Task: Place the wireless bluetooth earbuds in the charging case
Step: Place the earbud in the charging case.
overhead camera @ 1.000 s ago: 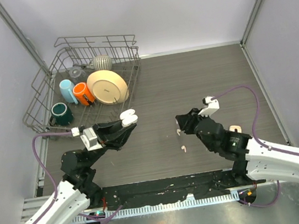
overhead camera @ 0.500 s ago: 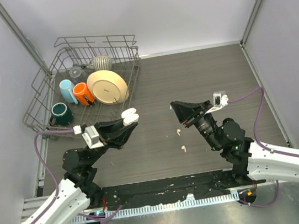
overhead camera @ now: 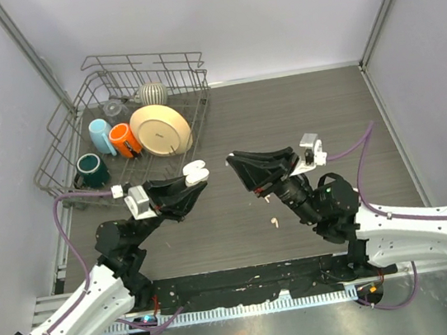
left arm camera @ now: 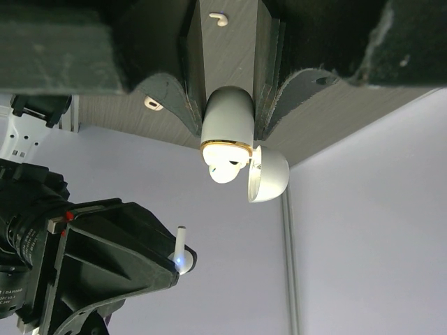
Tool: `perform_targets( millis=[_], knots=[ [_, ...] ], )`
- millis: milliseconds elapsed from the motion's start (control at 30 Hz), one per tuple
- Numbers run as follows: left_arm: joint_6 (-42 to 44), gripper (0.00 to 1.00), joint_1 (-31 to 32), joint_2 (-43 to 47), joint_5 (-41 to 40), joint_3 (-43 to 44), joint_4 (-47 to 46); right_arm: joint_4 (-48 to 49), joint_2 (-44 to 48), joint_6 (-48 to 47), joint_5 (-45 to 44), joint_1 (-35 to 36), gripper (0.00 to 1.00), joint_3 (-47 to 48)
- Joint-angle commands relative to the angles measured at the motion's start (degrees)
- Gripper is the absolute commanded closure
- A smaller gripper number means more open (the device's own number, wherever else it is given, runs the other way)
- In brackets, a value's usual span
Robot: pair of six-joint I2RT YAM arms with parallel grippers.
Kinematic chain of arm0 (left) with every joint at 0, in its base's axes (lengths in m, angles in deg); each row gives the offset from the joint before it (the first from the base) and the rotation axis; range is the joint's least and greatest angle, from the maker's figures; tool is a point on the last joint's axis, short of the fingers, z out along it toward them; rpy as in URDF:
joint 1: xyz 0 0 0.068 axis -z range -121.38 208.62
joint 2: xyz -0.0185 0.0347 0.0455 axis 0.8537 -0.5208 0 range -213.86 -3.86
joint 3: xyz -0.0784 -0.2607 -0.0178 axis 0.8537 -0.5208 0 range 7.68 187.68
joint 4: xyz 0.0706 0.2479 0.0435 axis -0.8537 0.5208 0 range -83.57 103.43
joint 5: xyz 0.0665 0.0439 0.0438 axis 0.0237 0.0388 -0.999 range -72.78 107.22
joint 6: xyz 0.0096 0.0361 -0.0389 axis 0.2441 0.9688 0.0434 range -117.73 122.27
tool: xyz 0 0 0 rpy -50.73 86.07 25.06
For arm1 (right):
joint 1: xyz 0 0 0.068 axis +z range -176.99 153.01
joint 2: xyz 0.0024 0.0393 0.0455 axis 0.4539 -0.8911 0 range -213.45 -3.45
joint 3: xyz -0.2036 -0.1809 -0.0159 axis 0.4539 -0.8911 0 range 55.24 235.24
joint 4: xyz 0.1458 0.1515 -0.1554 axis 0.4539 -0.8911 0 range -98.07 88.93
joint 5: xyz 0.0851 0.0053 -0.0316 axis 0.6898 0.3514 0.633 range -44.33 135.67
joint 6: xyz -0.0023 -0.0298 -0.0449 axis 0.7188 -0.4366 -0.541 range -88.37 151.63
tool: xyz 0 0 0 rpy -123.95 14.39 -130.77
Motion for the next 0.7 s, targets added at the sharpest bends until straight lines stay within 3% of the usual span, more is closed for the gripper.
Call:
perform_targets(
  millis=[0,667],
  knots=[
    [-0.5,1.0,-0.2,-0.1,-0.6,0.2,-3.9,6.9,-3.8,-5.5,1.3,2.5,0.99,4.6],
    [-1.0,1.0,-0.2,-1.1,0.5,0.2,-5.7,12.8,-14.7,-6.3,2.0,6.8,0.99,9.2]
  ],
)
